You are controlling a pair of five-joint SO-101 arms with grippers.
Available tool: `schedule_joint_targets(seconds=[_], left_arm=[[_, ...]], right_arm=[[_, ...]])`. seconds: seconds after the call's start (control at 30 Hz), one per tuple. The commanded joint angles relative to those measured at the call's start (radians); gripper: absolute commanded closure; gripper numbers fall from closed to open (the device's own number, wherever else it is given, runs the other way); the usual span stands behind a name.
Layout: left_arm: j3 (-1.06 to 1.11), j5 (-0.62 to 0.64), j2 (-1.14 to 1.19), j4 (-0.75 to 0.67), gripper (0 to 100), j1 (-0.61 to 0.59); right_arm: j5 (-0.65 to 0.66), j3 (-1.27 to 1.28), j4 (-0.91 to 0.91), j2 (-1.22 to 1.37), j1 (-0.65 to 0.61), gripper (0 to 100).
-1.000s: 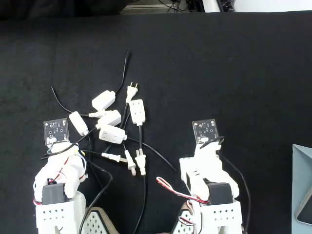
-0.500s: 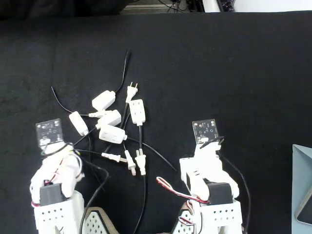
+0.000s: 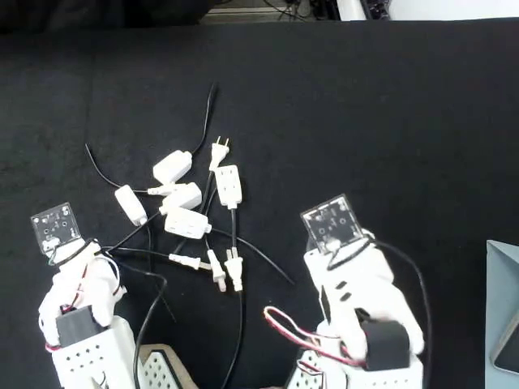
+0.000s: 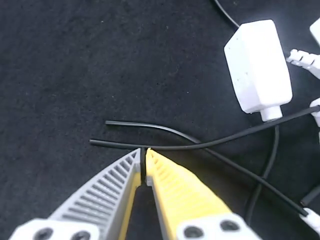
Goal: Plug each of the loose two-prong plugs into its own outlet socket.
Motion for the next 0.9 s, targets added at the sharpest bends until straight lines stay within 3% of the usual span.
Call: schedule_joint_targets(seconds=[0.0,0.27,0.47,0.73,0.87], left_arm=[[0.005,0.005,-0.009,0.003,96,-0.015],[0.005,0.005,-0.009,0.003,96,-0.015],[0.005,0.005,-0.009,0.003,96,-0.016],[0.005,0.003,-0.009,0.003,96,-0.016],[0.005,0.003,-0.009,0.002,96,-0.016]], right_arm=[[0.005,-0.128,0.002,0.145,-0.043,98.3],[-0.101,-0.412,0.083,0.702,-0.241,98.3],[-0.315,-0.545,0.121,1.032,-0.425,98.2],[-0.692,-0.533,-0.095,1.264,-0.505,98.2],[-0.717,-0.536,-0.135,1.279,-0.560,98.2]])
